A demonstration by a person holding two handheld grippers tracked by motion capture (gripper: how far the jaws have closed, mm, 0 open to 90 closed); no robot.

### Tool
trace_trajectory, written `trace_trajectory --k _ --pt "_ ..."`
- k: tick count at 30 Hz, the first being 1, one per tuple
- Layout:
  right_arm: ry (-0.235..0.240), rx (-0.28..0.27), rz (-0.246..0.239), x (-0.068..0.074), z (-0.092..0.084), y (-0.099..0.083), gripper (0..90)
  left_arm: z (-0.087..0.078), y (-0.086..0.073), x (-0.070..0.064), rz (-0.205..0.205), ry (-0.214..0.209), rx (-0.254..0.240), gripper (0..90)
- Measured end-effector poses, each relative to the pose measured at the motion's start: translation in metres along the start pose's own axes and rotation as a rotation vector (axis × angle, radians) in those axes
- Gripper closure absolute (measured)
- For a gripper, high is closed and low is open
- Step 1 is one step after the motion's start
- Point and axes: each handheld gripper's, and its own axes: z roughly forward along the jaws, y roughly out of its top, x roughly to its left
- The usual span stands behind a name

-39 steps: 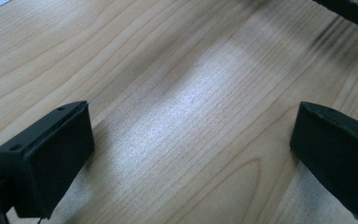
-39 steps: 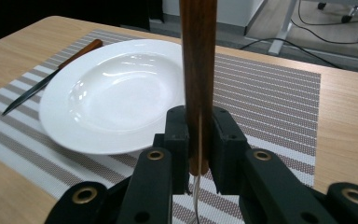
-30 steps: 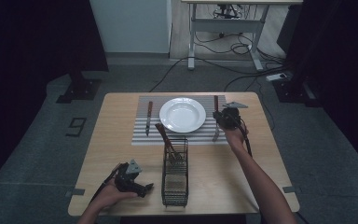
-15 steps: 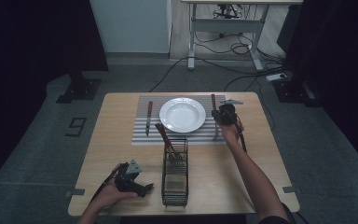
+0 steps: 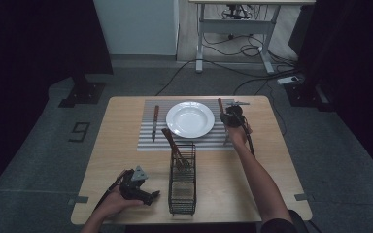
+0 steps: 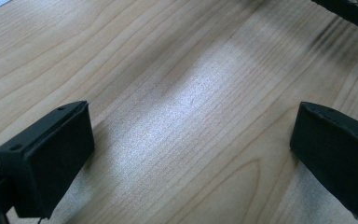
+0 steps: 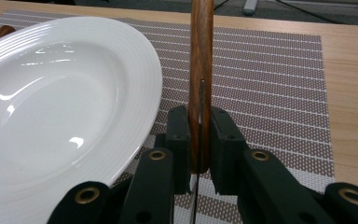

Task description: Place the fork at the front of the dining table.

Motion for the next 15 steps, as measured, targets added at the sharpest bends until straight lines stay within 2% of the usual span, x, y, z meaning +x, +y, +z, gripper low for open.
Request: trace_trajectory --k 7,15 --pt "-0.009 0.022 -0.016 0.001 0.012 0.0 79.8 0.0 0.0 0.0 0.0 0.0 0.0 0.0" --pt "-0.027 0.036 0.008 -0.003 0.026 -0.007 79.7 0.0 0.0 0.0 0.0 0.0 0.0 0.0"
